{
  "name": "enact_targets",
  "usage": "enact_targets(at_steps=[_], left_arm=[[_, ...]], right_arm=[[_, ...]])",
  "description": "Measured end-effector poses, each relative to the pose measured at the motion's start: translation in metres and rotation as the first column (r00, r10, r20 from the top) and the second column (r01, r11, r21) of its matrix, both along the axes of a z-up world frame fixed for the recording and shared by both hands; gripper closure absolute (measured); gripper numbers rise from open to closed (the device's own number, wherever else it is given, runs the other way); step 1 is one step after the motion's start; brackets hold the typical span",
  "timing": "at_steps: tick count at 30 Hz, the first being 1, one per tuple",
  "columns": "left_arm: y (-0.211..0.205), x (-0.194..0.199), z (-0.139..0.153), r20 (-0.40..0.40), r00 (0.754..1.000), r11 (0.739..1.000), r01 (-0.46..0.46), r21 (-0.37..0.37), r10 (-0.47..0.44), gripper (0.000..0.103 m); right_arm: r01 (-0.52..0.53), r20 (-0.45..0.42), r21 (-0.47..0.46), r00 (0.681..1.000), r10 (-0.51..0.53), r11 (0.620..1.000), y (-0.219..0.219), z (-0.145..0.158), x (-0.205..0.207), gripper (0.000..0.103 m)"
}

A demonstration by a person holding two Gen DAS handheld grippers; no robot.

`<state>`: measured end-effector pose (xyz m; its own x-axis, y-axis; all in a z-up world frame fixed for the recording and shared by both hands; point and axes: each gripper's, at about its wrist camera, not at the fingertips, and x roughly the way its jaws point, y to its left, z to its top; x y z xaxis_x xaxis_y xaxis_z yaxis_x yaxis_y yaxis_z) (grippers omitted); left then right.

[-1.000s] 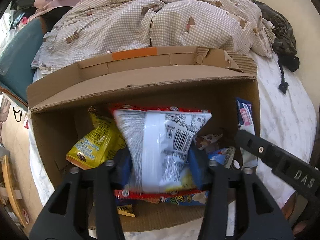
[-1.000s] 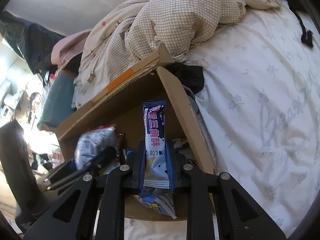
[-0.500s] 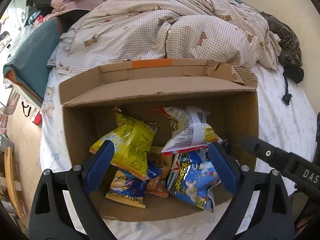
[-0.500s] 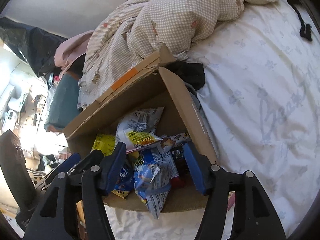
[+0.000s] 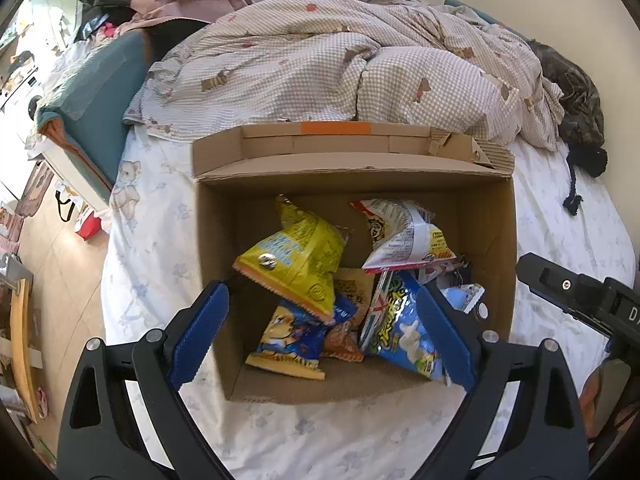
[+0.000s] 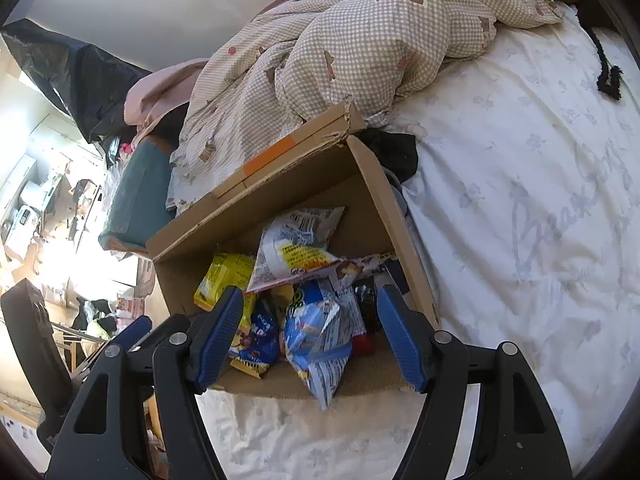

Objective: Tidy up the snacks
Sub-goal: 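Move both open tools back over the snacks beside the box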

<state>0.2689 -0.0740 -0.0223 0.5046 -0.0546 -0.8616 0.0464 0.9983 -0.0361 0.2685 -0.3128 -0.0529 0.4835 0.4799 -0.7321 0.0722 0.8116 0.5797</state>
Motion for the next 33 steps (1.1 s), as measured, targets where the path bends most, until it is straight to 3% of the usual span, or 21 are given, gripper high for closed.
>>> enact_targets(at_steps=[16,24,27,28,31,33], left_arm=[[0.031,-0.058,0.0,-0.003,1.0,1.0,0.0,-0.017,0.0,0.01],[0.043,-0.095,-0.012,-0.023,1.0,0.998,0.011,-0.061,-0.012,0.01],[0.05,-0.107,-0.026,-0.063,0.998,0.994,0.002,-0.108,-0.009,0.01],[0.052,-0.111,-0.031,-0.068,0.998,0.994,0.0,-0.113,-0.008,0.01],[0.055,-0.114,-0.046,-0.091,0.996,0.992,-0.009,-0.123,-0.002,0.01],[0.06,-0.113,-0.055,-0.12,0.993,0.988,-0.032,-0.154,0.014,0.01]], right_arm=[[-0.012,-0.014,-0.067,1.0,0.011,0.998,-0.007,0.006,-0.055,0.031],[-0.029,-0.058,-0.094,0.998,0.024,0.995,-0.024,-0.01,-0.084,0.028],[-0.04,-0.096,-0.153,0.995,0.025,0.988,-0.035,-0.023,-0.087,0.027],[-0.041,-0.111,-0.217,0.994,0.017,0.975,-0.038,-0.028,-0.087,0.027],[-0.051,-0.151,-0.419,0.988,-0.014,0.907,-0.044,-0.046,-0.085,0.027],[-0.071,-0.187,-0.466,0.982,-0.02,0.882,-0.048,-0.059,-0.082,0.027]])
